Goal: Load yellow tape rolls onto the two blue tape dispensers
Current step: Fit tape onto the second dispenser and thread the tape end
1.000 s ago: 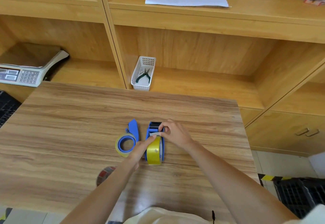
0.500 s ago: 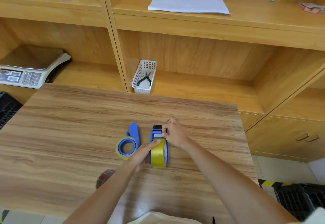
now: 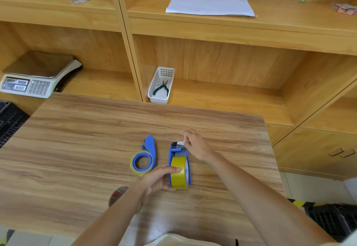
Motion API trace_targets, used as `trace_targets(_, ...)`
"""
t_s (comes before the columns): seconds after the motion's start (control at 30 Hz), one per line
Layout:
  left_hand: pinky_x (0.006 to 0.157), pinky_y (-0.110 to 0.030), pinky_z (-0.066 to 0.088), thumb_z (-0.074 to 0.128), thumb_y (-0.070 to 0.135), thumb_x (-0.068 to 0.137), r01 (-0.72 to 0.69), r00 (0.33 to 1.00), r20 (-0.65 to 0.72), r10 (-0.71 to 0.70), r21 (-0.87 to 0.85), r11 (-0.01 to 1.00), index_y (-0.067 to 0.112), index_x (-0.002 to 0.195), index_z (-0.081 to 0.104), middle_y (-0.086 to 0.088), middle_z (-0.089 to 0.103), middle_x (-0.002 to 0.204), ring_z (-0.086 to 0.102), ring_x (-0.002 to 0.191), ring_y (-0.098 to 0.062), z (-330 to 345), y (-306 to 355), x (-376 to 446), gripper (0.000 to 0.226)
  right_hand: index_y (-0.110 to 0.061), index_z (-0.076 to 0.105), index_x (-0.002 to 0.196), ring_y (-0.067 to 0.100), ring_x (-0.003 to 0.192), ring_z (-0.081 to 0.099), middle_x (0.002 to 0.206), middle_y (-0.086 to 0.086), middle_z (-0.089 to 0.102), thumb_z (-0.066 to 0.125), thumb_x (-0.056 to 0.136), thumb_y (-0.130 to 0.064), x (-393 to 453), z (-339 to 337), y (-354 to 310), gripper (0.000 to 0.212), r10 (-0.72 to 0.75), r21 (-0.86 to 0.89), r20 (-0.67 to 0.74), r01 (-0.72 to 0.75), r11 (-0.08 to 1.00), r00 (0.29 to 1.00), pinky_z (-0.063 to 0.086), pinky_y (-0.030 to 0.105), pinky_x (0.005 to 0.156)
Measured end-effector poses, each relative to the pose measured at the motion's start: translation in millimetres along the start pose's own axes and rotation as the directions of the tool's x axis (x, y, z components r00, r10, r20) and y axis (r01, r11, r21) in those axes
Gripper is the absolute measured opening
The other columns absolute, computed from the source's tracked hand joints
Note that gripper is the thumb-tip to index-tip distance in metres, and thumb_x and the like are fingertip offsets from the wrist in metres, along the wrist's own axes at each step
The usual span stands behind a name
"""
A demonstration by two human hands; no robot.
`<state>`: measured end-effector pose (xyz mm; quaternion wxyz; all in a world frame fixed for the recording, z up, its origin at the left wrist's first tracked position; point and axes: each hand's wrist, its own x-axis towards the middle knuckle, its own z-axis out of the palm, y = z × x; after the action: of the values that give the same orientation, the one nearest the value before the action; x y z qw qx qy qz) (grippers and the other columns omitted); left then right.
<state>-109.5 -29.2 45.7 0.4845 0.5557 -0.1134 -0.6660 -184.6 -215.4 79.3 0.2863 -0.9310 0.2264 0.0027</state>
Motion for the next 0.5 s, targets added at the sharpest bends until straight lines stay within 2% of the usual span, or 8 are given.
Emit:
trace_targets(0.07,0.102,-0.06,0.046,0.084,0.038,0.069,0.027,0.998,-0.059,-0.031,-0.073,0.997,0.011,0.127,0.063,-0.012,0.069,0.122,0.065,0.114,-0.032,6.0,3.0,1.3,0.068,-0.01,0.05,0.091,0.024,0.096,0.054,0.104,0.006,0.054,0.045,0.095,-0.011,-0.4,-0.3,-0.1,0.007,0.002,-0.022,-0.002,-0.002,1.0,1.0,0.044,0.039,0.077)
trace_targets(0.13,0.095,-0.054,0.053,0.076,0.05,0.077,0.042,0.99,-0.126,-0.059,-0.139,0.989,0.02,0.121,0.066,-0.007,0.073,0.117,0.069,0.109,-0.027,14.9,9.5,1.7,0.054,-0.012,0.05,0.094,0.025,0.094,0.054,0.106,0.004,0.053,0.044,0.097,-0.015,-1.2,0.4,-1.2,0.008,0.006,-0.058,0.001,-0.006,0.998,1.0,0.042,0.039,0.076)
trace_targets(0.23,0.085,-0.044,0.059,0.069,0.053,0.083,0.048,0.982,-0.18,-0.062,-0.081,0.996,0.02,0.116,0.068,-0.004,0.076,0.103,0.072,0.098,-0.022,22.6,16.8,2.2,0.046,-0.02,0.044,0.09,0.028,0.094,0.055,0.108,0.003,0.052,0.041,0.098,-0.017,-2.0,1.4,-1.8,0.009,0.013,-0.113,0.004,-0.012,0.993,1.0,0.04,0.037,0.073)
trace_targets(0.37,0.068,-0.034,0.058,0.065,0.039,0.09,0.064,0.987,-0.147,-0.068,-0.029,0.998,0.017,0.114,0.064,0.001,0.075,0.082,0.072,0.076,-0.014,23.9,17.3,0.6,0.032,-0.022,0.047,0.093,0.028,0.092,0.057,0.111,0.002,0.054,0.039,0.099,-0.018,-3.3,-1.0,0.0,0.01,0.05,-0.158,-0.012,-0.051,0.986,0.999,0.044,0.039,0.074)
trace_targets(0.5,0.078,-0.039,0.058,0.074,0.03,0.083,0.076,0.996,-0.039,-0.075,0.013,0.997,0.013,0.113,0.066,0.0,0.077,0.09,0.072,0.086,-0.015,19.5,16.0,-3.4,0.035,-0.021,0.051,0.1,0.033,0.088,0.059,0.112,0.003,0.058,0.036,0.1,-0.022,-3.6,-5.6,3.1,0.015,0.136,-0.139,-0.065,-0.144,0.98,0.989,0.043,0.038,0.07)
